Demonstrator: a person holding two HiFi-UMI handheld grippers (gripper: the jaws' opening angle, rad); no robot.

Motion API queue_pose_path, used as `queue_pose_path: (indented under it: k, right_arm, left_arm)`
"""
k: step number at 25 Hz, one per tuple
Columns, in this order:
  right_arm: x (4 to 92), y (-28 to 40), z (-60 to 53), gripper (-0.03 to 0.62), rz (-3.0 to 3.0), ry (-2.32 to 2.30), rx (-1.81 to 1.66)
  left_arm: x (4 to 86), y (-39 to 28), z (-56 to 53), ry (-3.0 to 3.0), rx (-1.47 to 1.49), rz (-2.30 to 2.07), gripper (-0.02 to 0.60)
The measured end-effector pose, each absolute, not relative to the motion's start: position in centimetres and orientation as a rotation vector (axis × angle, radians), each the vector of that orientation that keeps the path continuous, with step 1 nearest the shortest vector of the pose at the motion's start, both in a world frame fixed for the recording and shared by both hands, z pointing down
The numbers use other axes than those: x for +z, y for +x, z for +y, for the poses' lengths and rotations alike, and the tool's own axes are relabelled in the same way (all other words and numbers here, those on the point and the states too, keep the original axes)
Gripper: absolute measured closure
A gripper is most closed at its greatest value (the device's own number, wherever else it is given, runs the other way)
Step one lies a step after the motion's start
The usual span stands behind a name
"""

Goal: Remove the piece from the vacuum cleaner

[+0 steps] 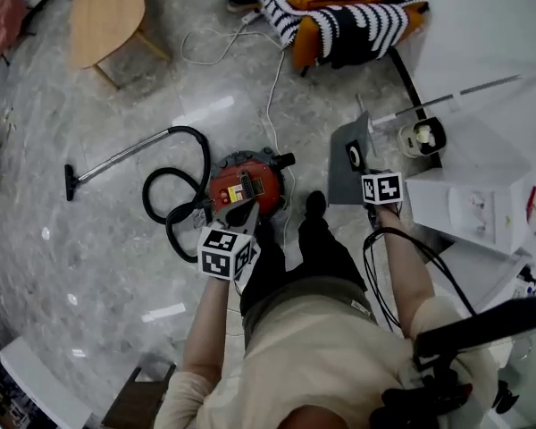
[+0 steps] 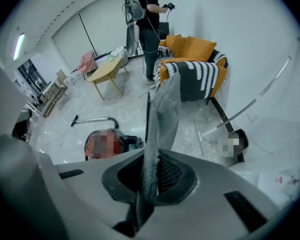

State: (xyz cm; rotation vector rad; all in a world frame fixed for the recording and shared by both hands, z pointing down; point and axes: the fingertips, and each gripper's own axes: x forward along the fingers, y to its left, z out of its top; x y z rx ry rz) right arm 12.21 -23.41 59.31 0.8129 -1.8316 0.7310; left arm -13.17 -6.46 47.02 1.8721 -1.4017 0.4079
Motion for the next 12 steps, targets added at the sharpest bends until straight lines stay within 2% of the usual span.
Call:
queue_pose_path:
  k: [12]
  right_arm:
    - [47.3,8.9,-20.2,0.579,-2.078,0.918,0.721]
  left_arm:
    - [37.4,-12.5,-2.8,2.071,0.351,-1.385,0.578]
